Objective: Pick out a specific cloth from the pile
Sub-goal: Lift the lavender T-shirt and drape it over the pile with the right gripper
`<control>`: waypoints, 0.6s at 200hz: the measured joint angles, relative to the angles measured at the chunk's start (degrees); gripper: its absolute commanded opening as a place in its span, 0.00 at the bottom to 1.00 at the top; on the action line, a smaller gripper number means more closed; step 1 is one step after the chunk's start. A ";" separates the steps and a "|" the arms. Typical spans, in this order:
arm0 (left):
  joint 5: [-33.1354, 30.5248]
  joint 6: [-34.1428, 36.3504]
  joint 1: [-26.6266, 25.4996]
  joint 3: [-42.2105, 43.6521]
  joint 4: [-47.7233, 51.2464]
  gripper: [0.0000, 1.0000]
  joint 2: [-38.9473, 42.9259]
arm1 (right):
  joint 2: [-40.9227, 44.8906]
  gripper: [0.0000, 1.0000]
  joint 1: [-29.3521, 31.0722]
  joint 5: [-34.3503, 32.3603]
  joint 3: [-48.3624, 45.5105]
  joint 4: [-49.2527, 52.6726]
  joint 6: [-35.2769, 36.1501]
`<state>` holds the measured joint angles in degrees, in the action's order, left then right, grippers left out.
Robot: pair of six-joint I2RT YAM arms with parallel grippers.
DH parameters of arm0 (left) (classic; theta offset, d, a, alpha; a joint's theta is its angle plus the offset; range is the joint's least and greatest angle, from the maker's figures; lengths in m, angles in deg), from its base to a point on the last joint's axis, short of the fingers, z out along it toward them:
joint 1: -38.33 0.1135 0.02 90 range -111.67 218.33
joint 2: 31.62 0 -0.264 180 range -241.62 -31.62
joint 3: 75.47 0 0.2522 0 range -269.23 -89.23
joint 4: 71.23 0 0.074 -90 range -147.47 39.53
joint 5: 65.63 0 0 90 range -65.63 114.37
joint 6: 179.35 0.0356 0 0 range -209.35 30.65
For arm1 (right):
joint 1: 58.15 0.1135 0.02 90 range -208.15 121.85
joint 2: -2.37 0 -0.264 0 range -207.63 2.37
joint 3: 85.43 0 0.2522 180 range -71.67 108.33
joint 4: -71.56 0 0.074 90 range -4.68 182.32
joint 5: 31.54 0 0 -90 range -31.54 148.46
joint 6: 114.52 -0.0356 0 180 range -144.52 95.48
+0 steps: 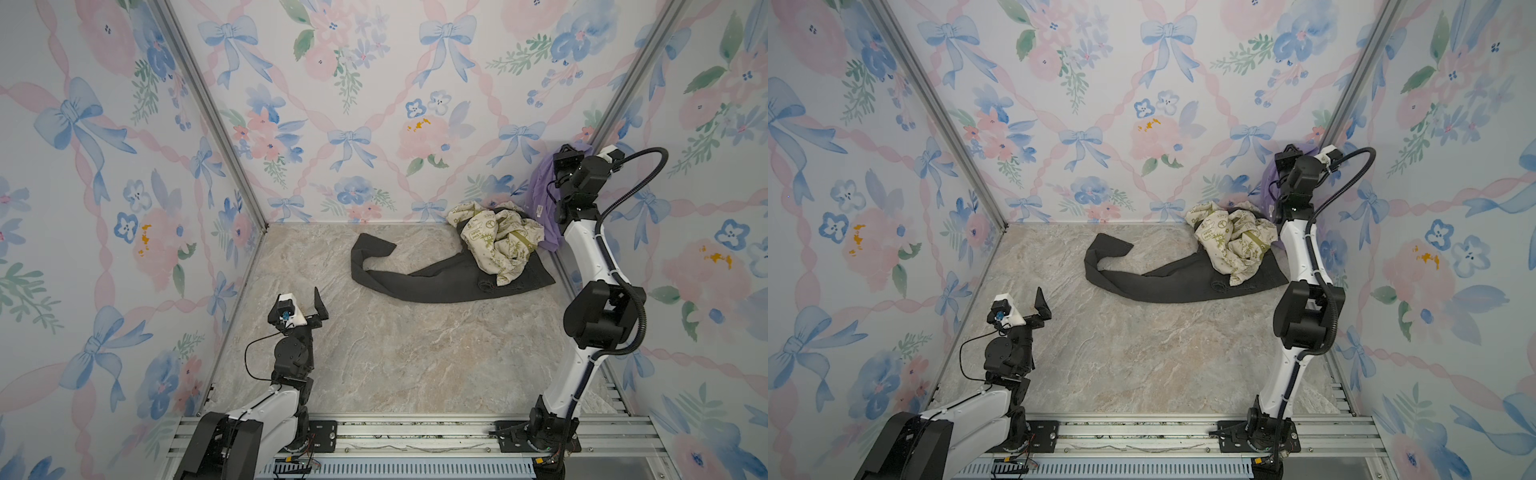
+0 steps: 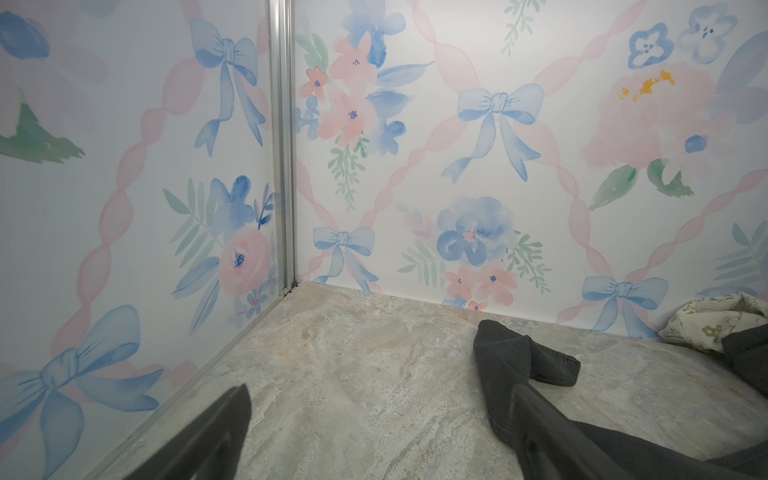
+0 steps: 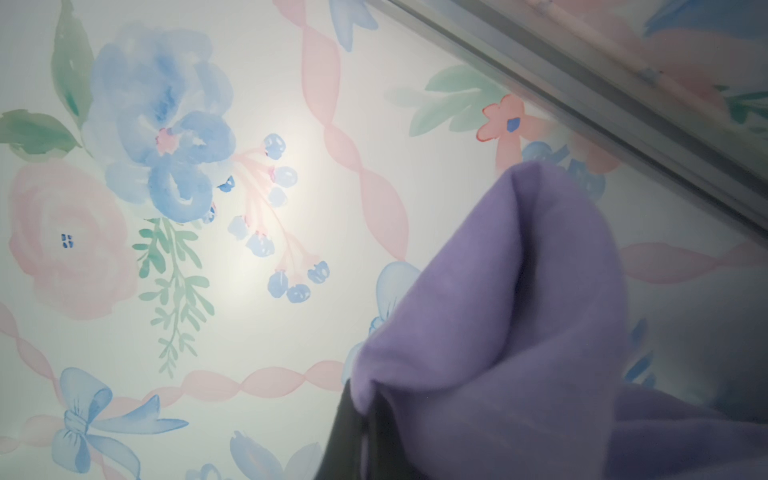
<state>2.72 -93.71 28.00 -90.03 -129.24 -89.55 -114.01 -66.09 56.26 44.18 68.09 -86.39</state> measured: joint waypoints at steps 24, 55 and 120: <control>0.02 -0.22 0.04 0.00 0.04 0.98 0.04 | 0.31 0.00 1.44 0.42 0.92 -0.09 2.54; 0.02 -0.26 0.04 0.00 0.13 0.98 0.04 | 1.68 0.05 5.03 2.86 1.64 0.11 6.71; 0.02 -0.39 0.26 0.00 0.20 0.98 0.42 | 9.77 0.35 16.28 11.52 -1.42 7.50 27.43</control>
<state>2.74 -94.10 28.26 -90.03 -129.04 -89.14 -104.24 -49.81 67.78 42.76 75.59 -58.96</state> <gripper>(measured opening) 0.980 0.262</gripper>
